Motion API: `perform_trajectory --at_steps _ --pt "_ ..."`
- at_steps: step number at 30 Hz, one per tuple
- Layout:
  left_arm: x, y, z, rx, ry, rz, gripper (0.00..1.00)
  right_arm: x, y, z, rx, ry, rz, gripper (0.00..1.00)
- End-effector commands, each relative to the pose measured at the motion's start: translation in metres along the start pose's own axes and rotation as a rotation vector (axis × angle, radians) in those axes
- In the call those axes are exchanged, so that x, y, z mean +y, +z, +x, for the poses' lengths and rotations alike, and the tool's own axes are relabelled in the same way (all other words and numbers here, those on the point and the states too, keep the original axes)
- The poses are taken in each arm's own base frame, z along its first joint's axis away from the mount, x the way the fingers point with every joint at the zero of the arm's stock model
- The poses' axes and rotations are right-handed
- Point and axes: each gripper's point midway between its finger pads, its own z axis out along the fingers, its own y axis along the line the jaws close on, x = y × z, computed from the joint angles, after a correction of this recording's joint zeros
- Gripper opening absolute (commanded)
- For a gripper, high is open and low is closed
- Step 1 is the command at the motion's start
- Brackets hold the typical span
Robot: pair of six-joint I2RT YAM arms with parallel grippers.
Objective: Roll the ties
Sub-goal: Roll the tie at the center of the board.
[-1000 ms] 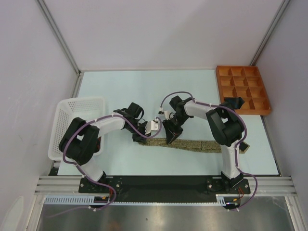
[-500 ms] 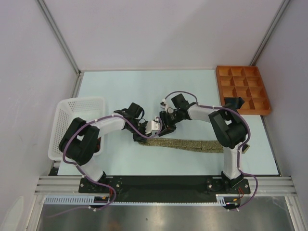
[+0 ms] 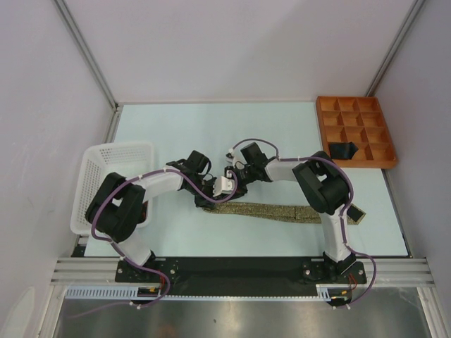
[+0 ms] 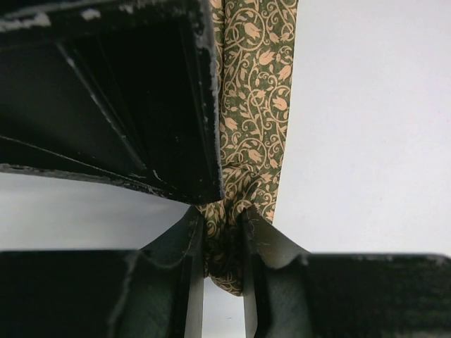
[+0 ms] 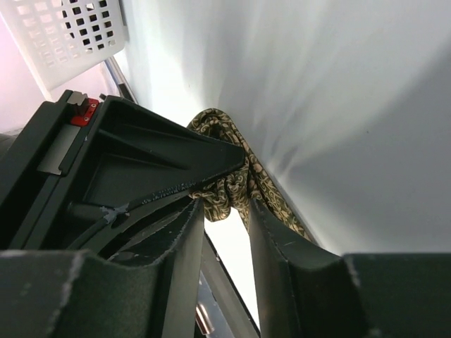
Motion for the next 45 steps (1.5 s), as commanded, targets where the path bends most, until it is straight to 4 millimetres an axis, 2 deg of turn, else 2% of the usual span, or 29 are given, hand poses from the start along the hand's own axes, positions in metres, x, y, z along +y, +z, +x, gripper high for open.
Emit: perform_trajectory --at_steps 1,5,13,15,16,17,20,23,26,28,30,31,34,35,40,43,45 --pt "0.001 0.004 0.008 0.023 0.023 -0.011 0.20 0.002 0.007 -0.001 0.001 -0.003 -0.017 0.32" --pt "0.001 0.005 0.008 0.024 0.022 -0.009 0.20 0.009 0.011 0.003 0.013 -0.024 -0.047 0.28" --pt "0.003 0.006 0.010 0.034 0.021 -0.015 0.22 0.008 0.010 0.012 0.043 -0.027 -0.055 0.04" --pt "0.003 0.006 0.010 0.035 0.015 -0.016 0.25 0.006 0.007 0.016 0.056 -0.021 -0.043 0.00" --pt "0.004 0.005 0.009 0.032 0.014 -0.021 0.28 0.006 0.007 0.016 0.055 -0.026 -0.038 0.00" --pt "0.004 0.004 0.008 0.029 0.008 -0.025 0.36 0.005 0.007 0.016 0.054 -0.038 -0.033 0.00" --pt "0.006 -0.007 0.001 0.001 0.000 -0.041 0.53 -0.004 0.008 0.017 0.062 -0.056 -0.004 0.00" --pt "0.012 -0.026 -0.008 -0.059 -0.028 -0.057 0.62 -0.017 0.008 0.018 0.061 -0.061 0.041 0.00" --pt "0.009 -0.037 -0.009 -0.074 -0.030 -0.049 0.65 -0.025 0.006 0.018 0.058 -0.070 0.063 0.00" --pt "0.002 -0.037 -0.007 -0.075 -0.030 -0.035 0.71 -0.027 0.004 0.018 0.058 -0.088 0.073 0.00" --pt "-0.002 -0.035 -0.004 -0.073 -0.033 -0.021 0.72 -0.029 0.004 0.018 0.057 -0.107 0.084 0.00" --pt "-0.003 -0.032 -0.002 -0.070 -0.047 -0.008 0.78 -0.030 0.003 0.017 0.056 -0.104 0.088 0.00" --pt "-0.002 -0.027 -0.003 -0.069 -0.065 -0.002 0.83 -0.029 0.002 0.016 0.055 -0.112 0.085 0.00" --pt "-0.004 -0.024 -0.004 -0.066 -0.071 0.001 0.88 -0.028 0.002 0.015 0.055 -0.114 0.081 0.00" --pt "0.007 -0.013 -0.012 -0.050 -0.025 -0.068 0.90 -0.019 0.001 0.008 0.048 -0.143 0.074 0.00" --pt "0.008 -0.004 -0.011 -0.010 0.015 -0.071 0.86 -0.017 0.001 0.007 0.050 -0.154 0.073 0.00" --pt "0.005 0.001 -0.004 0.025 0.023 -0.057 0.84 -0.014 0.001 0.005 0.048 -0.160 0.068 0.00"
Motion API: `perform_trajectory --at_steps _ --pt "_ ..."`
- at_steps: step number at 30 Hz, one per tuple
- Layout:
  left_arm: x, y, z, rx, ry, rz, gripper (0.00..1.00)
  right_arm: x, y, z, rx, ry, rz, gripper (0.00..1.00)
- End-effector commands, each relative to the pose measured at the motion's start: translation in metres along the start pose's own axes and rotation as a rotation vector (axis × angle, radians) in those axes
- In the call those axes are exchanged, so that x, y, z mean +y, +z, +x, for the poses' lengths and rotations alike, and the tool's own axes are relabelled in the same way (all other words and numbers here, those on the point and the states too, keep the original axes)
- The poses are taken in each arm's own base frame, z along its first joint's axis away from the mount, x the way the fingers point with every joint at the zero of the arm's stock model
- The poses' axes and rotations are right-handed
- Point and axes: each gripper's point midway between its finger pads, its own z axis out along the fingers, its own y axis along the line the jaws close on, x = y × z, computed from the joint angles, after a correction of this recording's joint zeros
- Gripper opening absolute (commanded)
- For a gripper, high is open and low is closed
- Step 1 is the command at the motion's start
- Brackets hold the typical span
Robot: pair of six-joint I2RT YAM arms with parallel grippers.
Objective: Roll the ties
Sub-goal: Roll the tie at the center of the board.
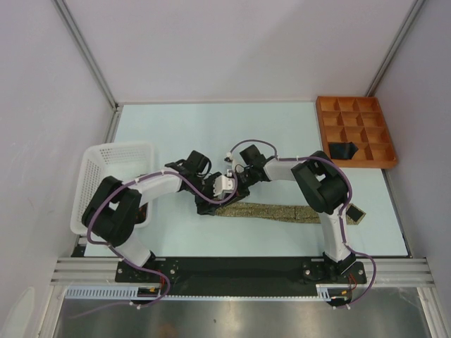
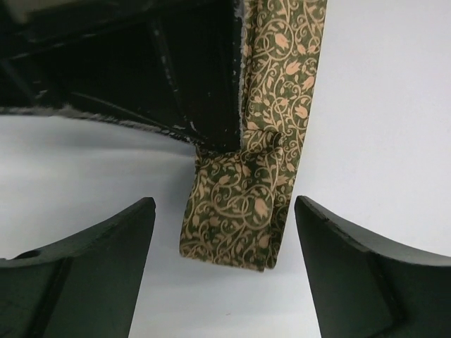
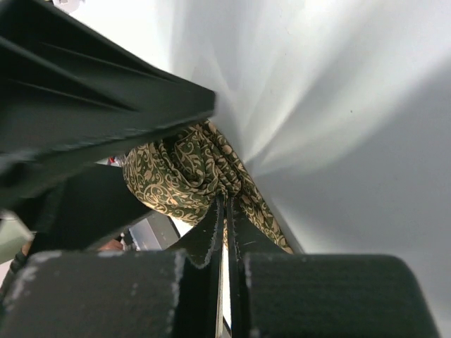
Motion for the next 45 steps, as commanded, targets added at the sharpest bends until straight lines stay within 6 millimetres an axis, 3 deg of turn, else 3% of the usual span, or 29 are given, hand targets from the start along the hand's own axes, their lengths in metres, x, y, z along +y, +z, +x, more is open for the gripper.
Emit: perform_trajectory --at_steps 1,8,15,20,22,25,26,29,34,40,45 --pt "0.002 0.012 0.005 0.045 0.052 -0.006 0.84 0.005 -0.001 -0.010 -0.012 -0.054 0.013 0.00" --pt "-0.007 0.020 0.022 0.112 0.073 0.021 0.73 0.020 -0.003 -0.015 -0.004 -0.079 -0.002 0.00" --pt "-0.001 0.017 0.014 0.087 0.066 -0.020 0.39 0.043 -0.010 -0.019 0.000 -0.106 -0.026 0.00" --pt "-0.004 0.017 0.018 0.098 0.063 -0.005 0.26 0.039 -0.014 -0.013 0.025 -0.091 0.011 0.00" --pt "-0.007 0.017 0.019 0.099 0.063 0.003 0.26 0.026 -0.011 -0.007 0.045 -0.086 0.043 0.00" --pt "-0.010 0.015 0.019 0.091 0.067 0.008 0.43 -0.003 -0.006 -0.002 0.062 -0.069 0.101 0.00" --pt "-0.009 0.013 0.017 0.083 0.068 0.003 0.56 -0.011 -0.005 -0.003 0.060 -0.070 0.127 0.00" --pt "-0.005 0.003 0.013 0.053 0.057 -0.014 0.70 -0.034 -0.005 -0.004 0.056 -0.060 0.172 0.00" --pt "0.003 -0.006 0.007 0.010 0.031 -0.021 0.75 -0.042 -0.005 -0.005 0.055 -0.086 0.198 0.00" --pt "0.000 -0.002 -0.017 -0.086 -0.001 0.039 0.74 -0.047 -0.003 -0.003 0.054 -0.100 0.224 0.00" --pt "-0.003 0.003 -0.026 -0.127 -0.015 0.087 0.68 -0.047 -0.003 -0.002 0.043 -0.105 0.221 0.00"
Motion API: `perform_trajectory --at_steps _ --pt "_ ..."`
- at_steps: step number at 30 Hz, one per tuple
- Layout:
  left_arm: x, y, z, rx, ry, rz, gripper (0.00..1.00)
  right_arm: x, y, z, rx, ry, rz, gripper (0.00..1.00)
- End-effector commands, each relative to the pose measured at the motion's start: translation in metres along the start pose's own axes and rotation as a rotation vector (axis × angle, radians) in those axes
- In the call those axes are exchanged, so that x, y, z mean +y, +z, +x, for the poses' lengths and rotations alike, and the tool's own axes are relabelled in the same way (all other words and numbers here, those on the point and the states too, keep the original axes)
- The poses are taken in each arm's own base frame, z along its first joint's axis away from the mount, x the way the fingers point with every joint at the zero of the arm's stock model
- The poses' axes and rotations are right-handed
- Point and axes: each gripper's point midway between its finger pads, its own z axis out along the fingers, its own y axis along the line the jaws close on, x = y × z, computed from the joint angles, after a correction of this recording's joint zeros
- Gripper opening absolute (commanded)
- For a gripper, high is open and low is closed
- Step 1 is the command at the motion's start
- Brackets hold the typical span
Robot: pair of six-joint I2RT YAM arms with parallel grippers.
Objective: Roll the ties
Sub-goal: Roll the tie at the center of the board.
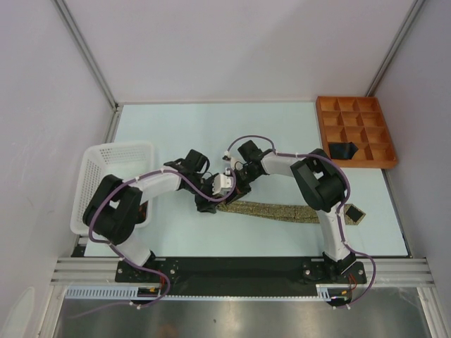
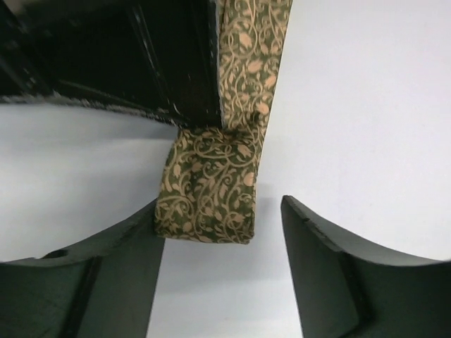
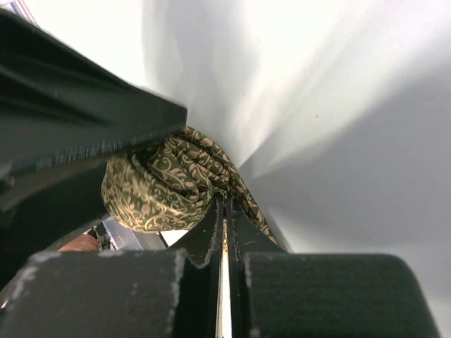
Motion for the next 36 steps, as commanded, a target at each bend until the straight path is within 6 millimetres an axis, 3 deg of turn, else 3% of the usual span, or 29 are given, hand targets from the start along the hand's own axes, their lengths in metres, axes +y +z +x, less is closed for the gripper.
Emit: perform_trajectory --at_steps 1,4,7,14,21,24,28,33,36 --pt "-0.001 0.002 -0.028 -0.097 0.002 0.065 0.60 -0.031 0.007 0.005 -0.011 -0.033 0.126 0.00" --pt "-0.004 0.003 -0.028 -0.090 -0.004 0.086 0.46 -0.029 0.007 0.005 -0.016 -0.032 0.118 0.00" --pt "-0.006 0.002 -0.033 -0.076 0.014 0.082 0.40 -0.027 0.009 0.003 -0.028 -0.032 0.107 0.00" --pt "-0.010 0.017 -0.039 0.031 0.080 0.049 0.40 -0.015 0.010 0.001 -0.033 -0.018 0.057 0.00" --pt "-0.013 0.039 -0.013 0.218 0.150 0.016 0.40 -0.002 0.006 0.006 -0.027 0.050 -0.047 0.00" --pt "-0.019 0.045 0.007 0.308 0.148 0.037 0.32 0.001 -0.008 0.002 -0.032 0.054 -0.083 0.07" --pt "-0.022 0.046 0.026 0.376 0.132 0.042 0.28 -0.009 -0.039 -0.001 -0.045 0.095 -0.084 0.28" --pt "-0.025 0.049 0.032 0.383 0.126 0.052 0.27 0.003 -0.069 0.006 -0.059 0.115 -0.156 0.37" --pt "-0.024 0.049 0.030 0.379 0.131 0.053 0.27 0.013 -0.071 0.013 -0.055 0.121 -0.194 0.41"
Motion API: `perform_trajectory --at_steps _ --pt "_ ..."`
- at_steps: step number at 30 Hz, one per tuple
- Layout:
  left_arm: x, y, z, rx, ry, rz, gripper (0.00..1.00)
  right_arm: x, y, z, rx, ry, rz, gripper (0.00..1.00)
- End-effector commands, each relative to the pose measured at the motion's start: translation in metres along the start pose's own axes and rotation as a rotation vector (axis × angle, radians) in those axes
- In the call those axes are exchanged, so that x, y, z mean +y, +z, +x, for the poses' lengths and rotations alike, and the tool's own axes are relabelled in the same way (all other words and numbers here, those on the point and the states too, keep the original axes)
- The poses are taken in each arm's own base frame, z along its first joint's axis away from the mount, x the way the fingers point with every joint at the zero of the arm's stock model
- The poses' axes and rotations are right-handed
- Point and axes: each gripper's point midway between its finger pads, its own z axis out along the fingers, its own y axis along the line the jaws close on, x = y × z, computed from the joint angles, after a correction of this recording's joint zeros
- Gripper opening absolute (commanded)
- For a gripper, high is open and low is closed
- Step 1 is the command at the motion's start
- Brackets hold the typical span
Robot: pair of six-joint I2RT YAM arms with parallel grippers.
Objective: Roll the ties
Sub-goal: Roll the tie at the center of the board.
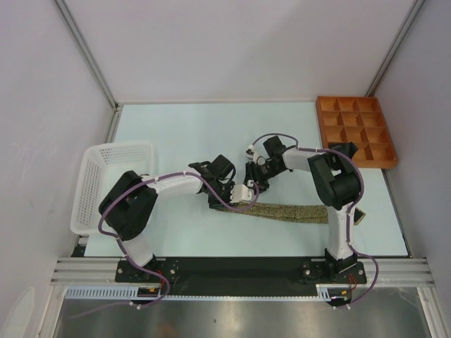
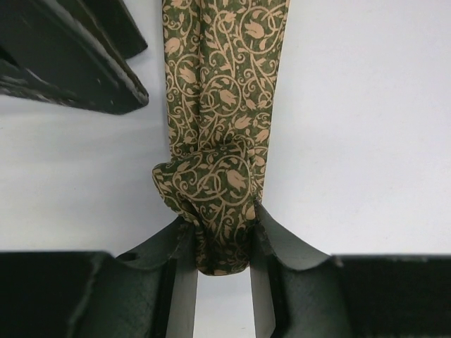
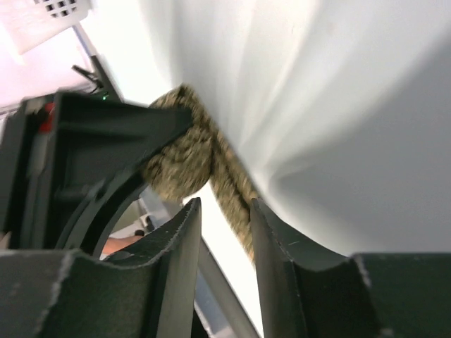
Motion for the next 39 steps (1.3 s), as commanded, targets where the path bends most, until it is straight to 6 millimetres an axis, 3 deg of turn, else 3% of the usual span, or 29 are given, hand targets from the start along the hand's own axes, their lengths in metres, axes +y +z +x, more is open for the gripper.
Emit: perform_trajectory --at_steps 1,8,14,23,28,32,39 --pt "-0.026 0.030 0.038 0.128 -0.018 0.100 0.28 0.042 -0.011 0.011 0.004 -0.046 -0.099 0.44" --pt "-0.025 0.030 0.039 0.126 0.002 0.096 0.31 0.051 0.010 0.005 -0.013 -0.012 -0.115 0.47" --pt "-0.023 0.029 0.038 0.124 0.006 0.089 0.35 0.047 0.025 0.012 0.013 -0.008 -0.101 0.40" --pt "-0.021 0.029 0.036 0.112 0.015 0.078 0.42 0.028 0.025 0.028 0.059 0.006 -0.040 0.00" --pt "-0.021 0.027 0.035 0.098 0.013 0.071 0.48 0.017 0.019 0.032 0.048 0.026 -0.020 0.00" --pt "-0.015 0.021 0.026 0.052 -0.013 0.054 0.64 0.006 0.013 0.032 0.029 0.042 0.012 0.00" --pt "0.003 -0.019 -0.007 -0.193 -0.118 0.063 0.78 -0.013 0.007 0.037 0.029 0.023 0.095 0.00"
